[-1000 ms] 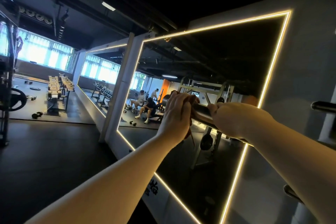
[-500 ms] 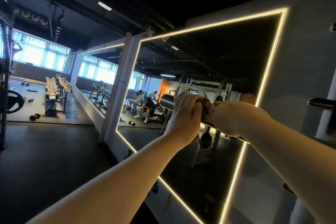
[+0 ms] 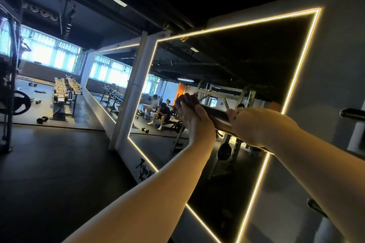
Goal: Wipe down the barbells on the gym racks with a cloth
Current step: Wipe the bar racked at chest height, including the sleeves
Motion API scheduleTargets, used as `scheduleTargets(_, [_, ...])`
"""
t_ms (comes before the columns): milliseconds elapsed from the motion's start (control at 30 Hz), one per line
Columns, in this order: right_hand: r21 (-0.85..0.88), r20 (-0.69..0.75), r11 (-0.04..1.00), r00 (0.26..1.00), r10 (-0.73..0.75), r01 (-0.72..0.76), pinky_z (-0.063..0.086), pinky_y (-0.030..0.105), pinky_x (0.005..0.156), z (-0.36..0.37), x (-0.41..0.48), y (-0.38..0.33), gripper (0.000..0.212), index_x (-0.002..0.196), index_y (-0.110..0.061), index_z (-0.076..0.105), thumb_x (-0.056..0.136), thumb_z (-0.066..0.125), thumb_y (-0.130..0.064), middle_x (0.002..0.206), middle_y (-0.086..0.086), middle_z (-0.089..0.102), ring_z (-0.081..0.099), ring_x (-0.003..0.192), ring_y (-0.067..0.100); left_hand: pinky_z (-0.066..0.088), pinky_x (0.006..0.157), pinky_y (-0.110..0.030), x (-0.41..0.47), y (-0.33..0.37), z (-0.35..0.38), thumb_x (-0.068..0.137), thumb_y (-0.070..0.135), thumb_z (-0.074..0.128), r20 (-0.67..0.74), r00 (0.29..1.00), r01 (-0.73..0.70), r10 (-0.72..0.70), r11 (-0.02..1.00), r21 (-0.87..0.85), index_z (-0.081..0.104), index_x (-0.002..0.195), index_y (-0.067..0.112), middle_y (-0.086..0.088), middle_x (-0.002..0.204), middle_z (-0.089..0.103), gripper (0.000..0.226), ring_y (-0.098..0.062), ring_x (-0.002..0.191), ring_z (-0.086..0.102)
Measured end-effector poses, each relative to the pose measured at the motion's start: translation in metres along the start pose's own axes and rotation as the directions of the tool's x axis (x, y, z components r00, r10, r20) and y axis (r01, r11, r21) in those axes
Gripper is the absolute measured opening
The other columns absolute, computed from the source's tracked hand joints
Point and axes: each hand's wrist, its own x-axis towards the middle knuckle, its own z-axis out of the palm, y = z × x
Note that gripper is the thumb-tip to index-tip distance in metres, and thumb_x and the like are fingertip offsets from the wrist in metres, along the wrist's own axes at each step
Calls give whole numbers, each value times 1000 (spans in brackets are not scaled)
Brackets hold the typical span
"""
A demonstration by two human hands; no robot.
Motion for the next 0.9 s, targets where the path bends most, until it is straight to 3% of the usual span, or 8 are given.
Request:
scheduleTargets(133, [60, -15, 998, 999, 31, -30, 46, 41, 105, 0, -3, 0, 34, 142, -19, 42, 112, 33, -32, 105, 3, 53, 58, 110, 22, 48, 107, -45, -34, 8, 7, 106, 40, 39, 136, 979, 198, -153, 880, -431, -3, 157, 47, -9, 156, 34, 67, -26, 134, 50])
scheduleTargets(200, [25, -17, 1000, 1000, 12, -12, 47, 40, 104, -2, -1, -1, 36, 146, -18, 38, 111, 36, -29, 104, 3, 53, 58, 111, 22, 45, 110, -44, -17, 6, -1, 102, 54, 35, 111, 985, 160, -129, 929, -334, -5, 158, 43, -10, 158, 31, 70, -26, 139, 44])
scheduleTargets(300, [-29, 23, 999, 1000, -14, 14, 47, 43, 105, -3, 4, 0, 50, 152, -18, 28, 107, 46, -27, 103, 4, 48, 56, 113, 25, 36, 117, -54, 36, -21, -11, 70, 80, 27, 10, 994, 112, -112, 990, -88, 6, 151, 54, -11, 163, 23, 87, -29, 148, 33])
scheduleTargets(467, [-47, 15, 999, 1000, -17, 18, 46, 49, 106, 8, 11, 7, 50, 151, -21, 29, 106, 45, -32, 117, 9, 53, 55, 117, 30, 26, 121, -59, 20, -22, -3, 75, 81, 36, -4, 996, 93, -94, 991, -97, 0, 150, 61, -6, 167, 15, 85, -29, 152, 23])
scheduleTargets(567, [22, 26, 999, 999, 22, -23, 43, 50, 110, 14, 20, 12, 49, 151, -18, 33, 107, 37, -40, 133, 11, 55, 54, 126, 33, 28, 119, -59, -39, -5, 11, 65, 77, 66, 226, 972, 139, -66, 935, -327, 3, 145, 71, 6, 169, 4, 102, -26, 151, 26])
scheduleTargets(700, [131, 34, 990, 998, 57, -61, 46, 43, 105, 19, 29, 16, 42, 136, -16, 50, 104, 39, -41, 113, 1, 58, 59, 109, 24, 23, 122, -53, -78, -3, 23, 71, 91, 51, 273, 960, -13, 69, 979, -204, -17, 136, 77, 55, 137, -33, 96, -12, 153, -4])
scheduleTargets(800, [73, 20, 997, 999, 35, -37, 48, 44, 101, 15, 24, 12, 37, 135, -22, 47, 104, 40, -41, 107, -1, 57, 58, 107, 23, 20, 123, -54, -61, -6, 13, 83, 77, 50, 266, 963, 32, 47, 958, -286, -11, 141, 75, 24, 163, -23, 83, -20, 156, 0])
scheduleTargets(900, [63, 34, 998, 999, 16, -18, 50, 44, 99, 11, 19, 7, 38, 141, -26, 39, 104, 47, -33, 104, 1, 55, 58, 104, 24, 22, 121, -54, -38, -6, 2, 92, 52, 57, 228, 973, 146, -43, 876, -459, 4, 153, 59, -4, 166, 20, 81, -25, 147, 31])
